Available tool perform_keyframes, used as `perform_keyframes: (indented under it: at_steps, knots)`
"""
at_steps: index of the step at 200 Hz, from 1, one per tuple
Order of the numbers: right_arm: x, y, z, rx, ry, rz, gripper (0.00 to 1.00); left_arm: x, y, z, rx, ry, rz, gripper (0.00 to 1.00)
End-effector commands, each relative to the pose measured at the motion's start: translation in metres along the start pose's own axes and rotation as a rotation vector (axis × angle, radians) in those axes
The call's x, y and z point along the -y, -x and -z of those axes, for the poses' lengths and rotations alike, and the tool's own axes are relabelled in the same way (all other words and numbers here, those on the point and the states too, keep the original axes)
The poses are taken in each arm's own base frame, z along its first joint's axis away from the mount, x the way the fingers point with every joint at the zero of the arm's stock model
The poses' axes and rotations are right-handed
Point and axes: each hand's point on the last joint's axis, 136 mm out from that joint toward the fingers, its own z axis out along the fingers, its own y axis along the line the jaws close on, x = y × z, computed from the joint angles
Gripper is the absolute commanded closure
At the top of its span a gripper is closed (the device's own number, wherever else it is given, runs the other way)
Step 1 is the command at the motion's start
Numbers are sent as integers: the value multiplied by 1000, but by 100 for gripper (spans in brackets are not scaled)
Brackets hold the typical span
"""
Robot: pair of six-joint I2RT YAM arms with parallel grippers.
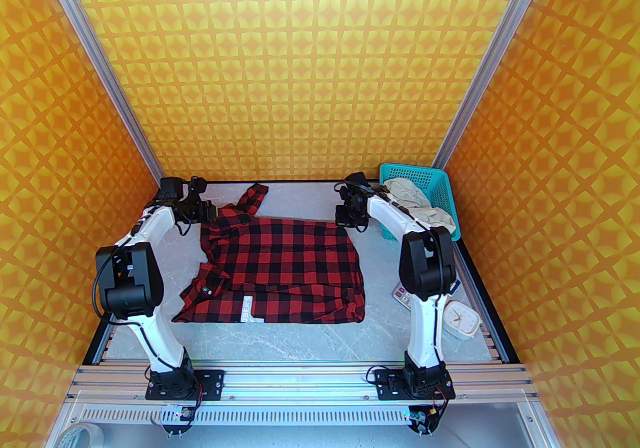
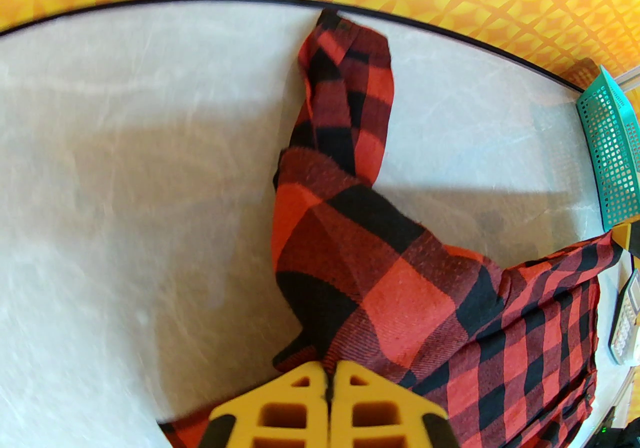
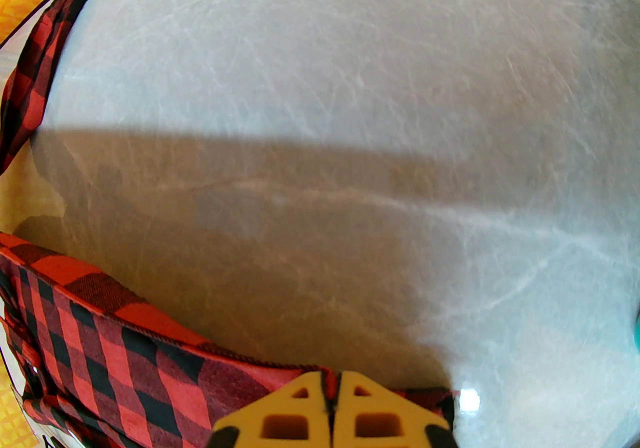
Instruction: Fold and stack the mixed laundry pile
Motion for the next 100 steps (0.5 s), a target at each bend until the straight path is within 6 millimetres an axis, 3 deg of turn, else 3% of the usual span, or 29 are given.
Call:
perform_keyframes:
  at_steps: [1, 39, 100]
  knots:
    - [-4, -1, 13, 50, 34, -27, 100, 3, 2, 15, 50, 5, 41, 100]
    - [-4, -25, 14, 49, 66, -54, 99, 5, -19, 23, 59, 16, 96, 100]
    - [4, -58, 16, 73, 73, -79, 97, -2, -77, 30, 26, 79, 168, 100]
